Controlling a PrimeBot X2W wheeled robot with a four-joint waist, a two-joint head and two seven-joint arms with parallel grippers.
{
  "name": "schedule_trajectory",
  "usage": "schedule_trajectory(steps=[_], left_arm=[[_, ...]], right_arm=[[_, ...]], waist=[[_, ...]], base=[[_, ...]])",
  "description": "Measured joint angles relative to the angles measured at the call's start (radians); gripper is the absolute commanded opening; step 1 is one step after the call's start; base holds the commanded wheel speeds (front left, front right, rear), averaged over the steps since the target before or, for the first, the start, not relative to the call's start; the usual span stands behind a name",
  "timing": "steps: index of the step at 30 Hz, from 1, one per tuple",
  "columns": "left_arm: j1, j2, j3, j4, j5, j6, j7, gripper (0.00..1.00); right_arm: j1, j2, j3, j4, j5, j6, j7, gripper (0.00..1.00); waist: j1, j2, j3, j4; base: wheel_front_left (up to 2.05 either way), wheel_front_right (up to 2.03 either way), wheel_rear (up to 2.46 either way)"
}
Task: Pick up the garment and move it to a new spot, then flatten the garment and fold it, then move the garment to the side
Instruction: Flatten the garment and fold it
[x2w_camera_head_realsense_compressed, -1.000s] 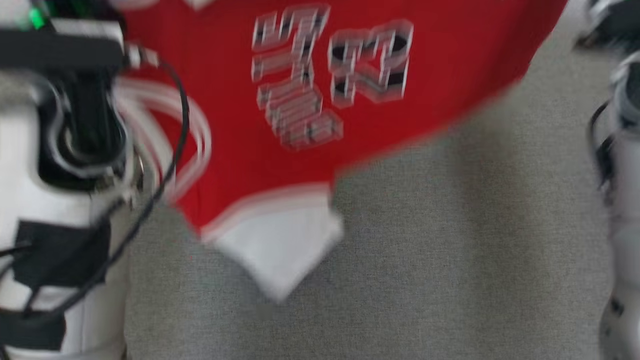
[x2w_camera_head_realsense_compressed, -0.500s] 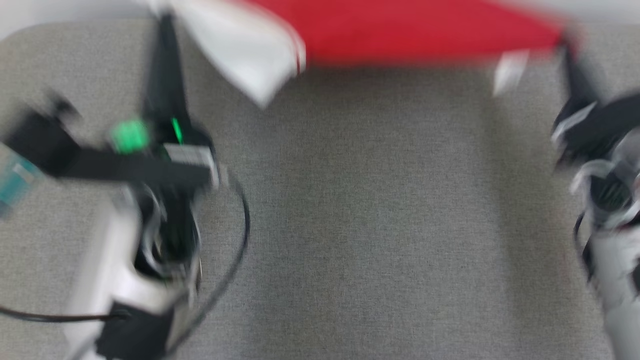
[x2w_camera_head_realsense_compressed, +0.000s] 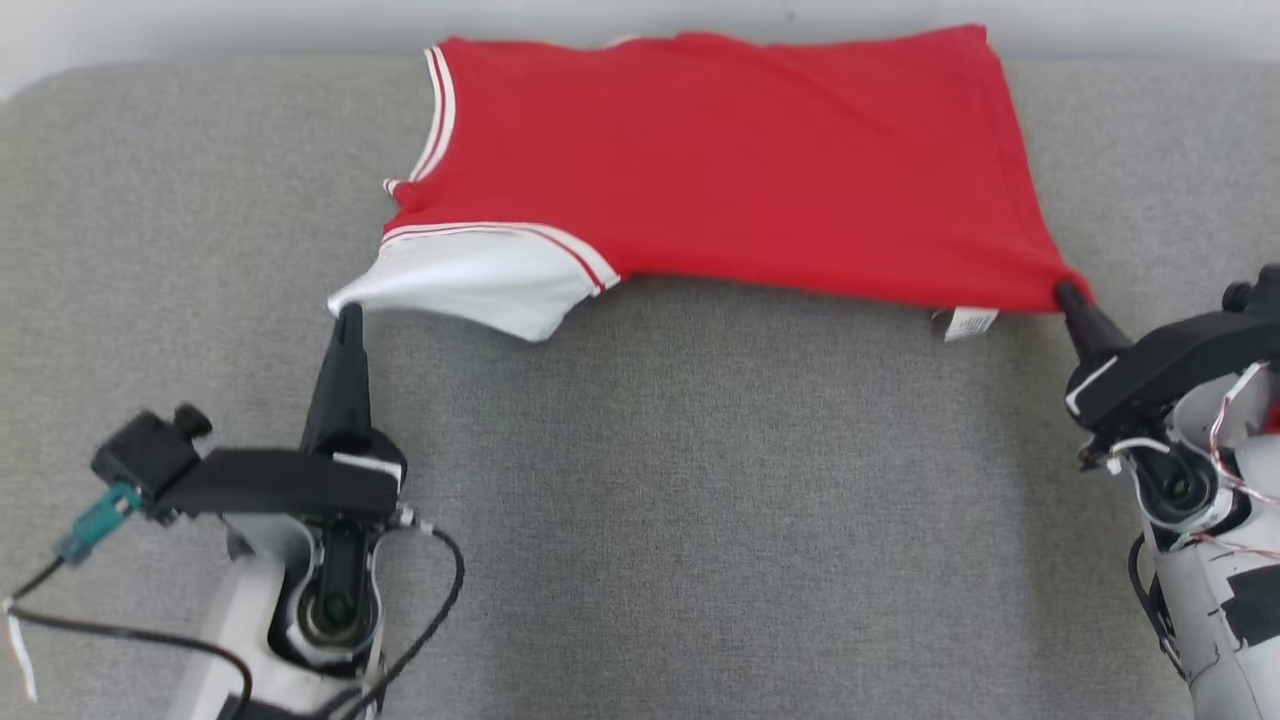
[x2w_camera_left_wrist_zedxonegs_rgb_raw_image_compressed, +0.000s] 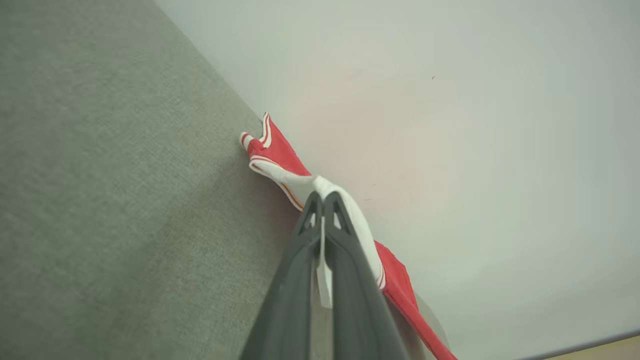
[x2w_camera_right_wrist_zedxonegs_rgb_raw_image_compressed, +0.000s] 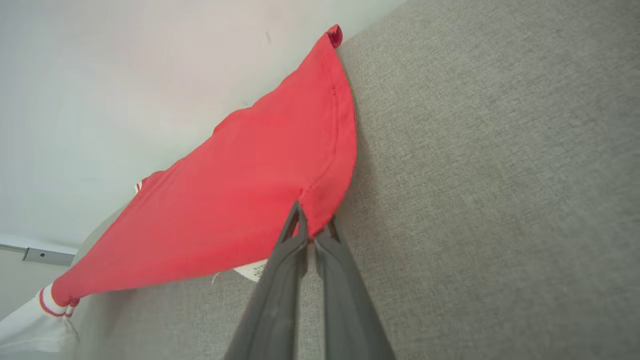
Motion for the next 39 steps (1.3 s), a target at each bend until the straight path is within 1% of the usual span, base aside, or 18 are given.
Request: schedule_trajectory(steps=[2, 4, 5, 12, 15, 16, 21, 24, 26, 31, 35, 39], left_arm=[[0.034, -0.002, 0.001, -0.006, -0.031, -0.012, 0.004, 0.00], [0.085, -0.002, -0.003, -0.016, -0.041, -0.014, 0.014, 0.00], [0.115, -0.002, -0.006, -0.023, -0.046, -0.021, 0.020, 0.00], [0.286, 0.016, -0.007, -0.101, -0.067, -0.021, 0.037, 0.00], [0.343, 0.022, -0.012, -0.142, -0.089, -0.023, 0.050, 0.00], [0.360, 0.026, -0.016, -0.154, -0.092, -0.030, 0.060, 0.00], [0.448, 0.051, -0.035, -0.219, -0.095, -0.030, 0.087, 0.00], [0.513, 0.071, -0.044, -0.270, -0.098, -0.029, 0.108, 0.00], [0.554, 0.083, -0.055, -0.310, -0.098, -0.023, 0.129, 0.00], [0.605, 0.108, -0.066, -0.360, -0.100, 0.001, 0.161, 0.00], [0.614, 0.116, -0.066, -0.374, -0.099, 0.034, 0.179, 0.00], [0.626, 0.139, -0.072, -0.372, -0.090, 0.070, 0.204, 0.00]], right_arm=[[0.009, -0.005, 0.010, 0.018, 0.001, 0.008, 0.018, 0.00], [0.035, -0.013, 0.018, 0.022, 0.000, 0.016, 0.035, 0.00], [0.054, -0.017, 0.020, 0.025, 0.000, 0.017, 0.042, 0.00], [0.183, -0.034, 0.021, 0.004, 0.000, 0.017, 0.059, 0.00], [0.252, -0.037, 0.020, -0.048, -0.001, 0.017, 0.059, 0.00], [0.279, -0.037, 0.019, -0.065, -0.001, 0.017, 0.059, 0.00], [0.412, -0.036, 0.022, -0.176, -0.005, 0.015, 0.059, 0.00], [0.473, -0.037, 0.018, -0.250, -0.011, 0.005, 0.059, 0.00], [0.532, -0.038, 0.007, -0.309, -0.017, -0.023, 0.059, 0.00], [0.639, -0.039, -0.008, -0.390, -0.028, -0.065, 0.067, 0.00], [0.679, -0.038, -0.015, -0.432, -0.030, -0.082, 0.077, 0.00], [0.685, -0.037, -0.017, -0.446, -0.040, -0.096, 0.095, 0.00]], waist=[[-0.0001, 0.0000, -0.019, 0.001], [-0.0001, -0.0001, -0.039, 0.004], [-0.0001, 0.0000, -0.049, 0.006], [-0.0002, -0.0001, -0.122, 0.027], [-0.0002, -0.0001, -0.150, 0.037], [-0.0002, -0.0001, -0.160, 0.041], [-0.0003, -0.0001, -0.204, 0.055], [-0.0003, -0.0002, -0.226, 0.058], [-0.0003, -0.0002, -0.239, 0.057], [-0.0002, -0.0002, -0.245, 0.057], [-0.0001, -0.0002, -0.242, 0.058], [-0.0001, -0.0001, -0.235, 0.055]], base=[[0.00, 0.00, 0.00], [0.00, 0.00, 0.00], [0.00, 0.00, 0.00], [0.00, 0.00, 0.00], [0.00, 0.00, 0.00], [0.00, 0.00, 0.00], [0.00, 0.00, 0.00], [0.00, 0.00, 0.00], [0.00, 0.00, 0.00], [0.00, 0.00, 0.00], [0.00, 0.00, 0.00], [0.00, 0.00, 0.00]])
